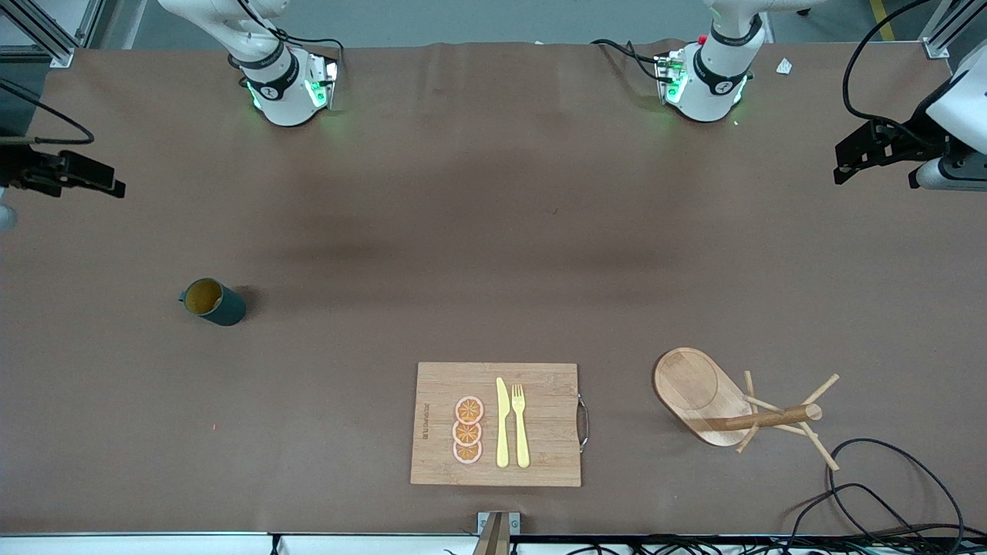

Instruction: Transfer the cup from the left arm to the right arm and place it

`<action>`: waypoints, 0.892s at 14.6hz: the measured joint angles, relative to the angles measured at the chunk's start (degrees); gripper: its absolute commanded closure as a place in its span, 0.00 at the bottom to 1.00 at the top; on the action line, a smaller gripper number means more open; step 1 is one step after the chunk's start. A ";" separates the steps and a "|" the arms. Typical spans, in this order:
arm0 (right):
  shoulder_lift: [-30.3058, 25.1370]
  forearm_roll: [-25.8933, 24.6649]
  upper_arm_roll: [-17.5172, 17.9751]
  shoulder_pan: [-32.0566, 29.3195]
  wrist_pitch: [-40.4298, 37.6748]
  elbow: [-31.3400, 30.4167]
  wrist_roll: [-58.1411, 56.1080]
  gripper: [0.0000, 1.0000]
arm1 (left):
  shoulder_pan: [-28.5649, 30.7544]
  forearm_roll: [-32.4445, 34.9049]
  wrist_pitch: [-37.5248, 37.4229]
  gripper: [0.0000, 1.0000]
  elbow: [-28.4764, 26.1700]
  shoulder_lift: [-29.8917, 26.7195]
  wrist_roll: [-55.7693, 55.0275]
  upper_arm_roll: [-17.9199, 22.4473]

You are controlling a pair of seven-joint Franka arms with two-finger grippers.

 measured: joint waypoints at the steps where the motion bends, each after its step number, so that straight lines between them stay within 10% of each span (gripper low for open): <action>1: -0.94 0.00 -0.01 0.00 -0.23 -0.42 0.16 0.00 | -0.01 0.00 0.02 0.00 0.00 0.00 -0.52 -0.30; 13: -6.59 0.00 0.07 0.00 2.19 -5.79 2.19 0.00 | 0.24 0.00 0.77 0.00 1.88 0.91 -1.30 -0.74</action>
